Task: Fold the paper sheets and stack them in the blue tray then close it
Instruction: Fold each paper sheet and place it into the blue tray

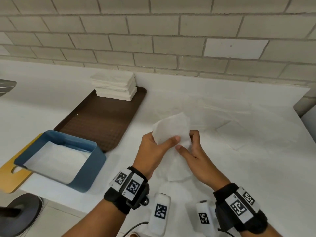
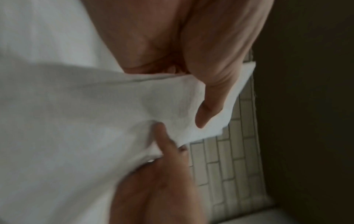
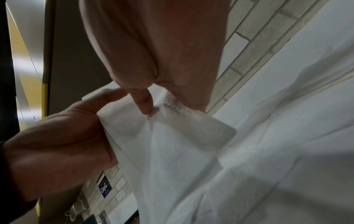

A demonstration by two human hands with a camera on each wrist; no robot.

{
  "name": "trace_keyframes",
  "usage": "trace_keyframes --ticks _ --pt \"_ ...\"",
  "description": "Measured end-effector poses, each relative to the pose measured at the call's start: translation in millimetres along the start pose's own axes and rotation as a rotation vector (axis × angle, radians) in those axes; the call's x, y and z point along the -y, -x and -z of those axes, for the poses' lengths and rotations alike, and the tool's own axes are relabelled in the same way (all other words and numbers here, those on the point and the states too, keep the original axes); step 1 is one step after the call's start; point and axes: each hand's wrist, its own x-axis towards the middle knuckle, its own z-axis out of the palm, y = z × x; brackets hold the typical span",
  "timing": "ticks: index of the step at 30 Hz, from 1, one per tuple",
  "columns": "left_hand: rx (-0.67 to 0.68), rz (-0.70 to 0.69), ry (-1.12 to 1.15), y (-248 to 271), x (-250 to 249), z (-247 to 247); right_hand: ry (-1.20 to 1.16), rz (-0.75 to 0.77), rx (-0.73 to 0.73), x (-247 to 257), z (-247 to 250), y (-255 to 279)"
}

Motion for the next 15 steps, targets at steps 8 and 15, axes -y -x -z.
trace_keyframes --ticks 8,15 --pt "-0.002 -0.080 -0.519 0 23 55 0.192 -0.131 0.005 -6 -44 -23" --pt "-0.203 -0.113 0.038 5 -50 133 0.106 0.045 0.091 47 -116 -51"
